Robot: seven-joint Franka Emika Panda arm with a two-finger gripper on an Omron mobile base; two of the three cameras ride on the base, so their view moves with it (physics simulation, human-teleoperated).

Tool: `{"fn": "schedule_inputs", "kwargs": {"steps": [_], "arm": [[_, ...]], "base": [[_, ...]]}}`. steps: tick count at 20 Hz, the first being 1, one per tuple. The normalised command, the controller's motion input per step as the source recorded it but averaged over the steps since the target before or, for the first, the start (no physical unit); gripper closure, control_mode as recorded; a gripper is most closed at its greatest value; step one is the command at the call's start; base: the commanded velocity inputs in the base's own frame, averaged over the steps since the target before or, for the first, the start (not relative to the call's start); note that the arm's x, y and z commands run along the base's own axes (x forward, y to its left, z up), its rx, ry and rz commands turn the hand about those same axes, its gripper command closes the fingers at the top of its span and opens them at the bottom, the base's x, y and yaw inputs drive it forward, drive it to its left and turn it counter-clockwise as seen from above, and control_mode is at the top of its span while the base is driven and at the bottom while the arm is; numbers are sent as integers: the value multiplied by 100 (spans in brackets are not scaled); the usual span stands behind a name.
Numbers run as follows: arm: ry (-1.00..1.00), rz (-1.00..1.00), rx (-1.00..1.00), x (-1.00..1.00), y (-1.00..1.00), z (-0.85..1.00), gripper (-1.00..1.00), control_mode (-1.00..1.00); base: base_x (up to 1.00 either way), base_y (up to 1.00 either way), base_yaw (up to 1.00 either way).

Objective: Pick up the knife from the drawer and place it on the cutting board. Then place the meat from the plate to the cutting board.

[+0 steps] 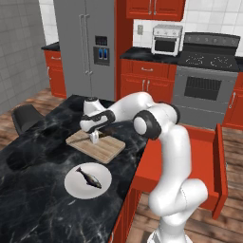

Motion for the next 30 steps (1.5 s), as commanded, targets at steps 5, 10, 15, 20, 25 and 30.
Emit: {"fn": "schedule_inputs", "kwargs": {"steps": [5, 10, 15, 20, 25, 30], "arm": [[1, 4, 0, -2, 8, -18, -100, -100], [-3, 0, 1, -10, 0, -1, -100, -100], [-9, 0, 2, -31, 0, 7, -100, -100], [-13, -8, 0, -54, 2, 34, -100, -100], [-7, -22, 0, -62, 2, 56, -100, -100], [-8, -28, 0, -61, 7, 55, -100, -100]], "base": [[0, 0, 0], [0, 0, 0], [0, 0, 0], [0, 0, 0], [0, 0, 0], [0, 0, 0]]}}
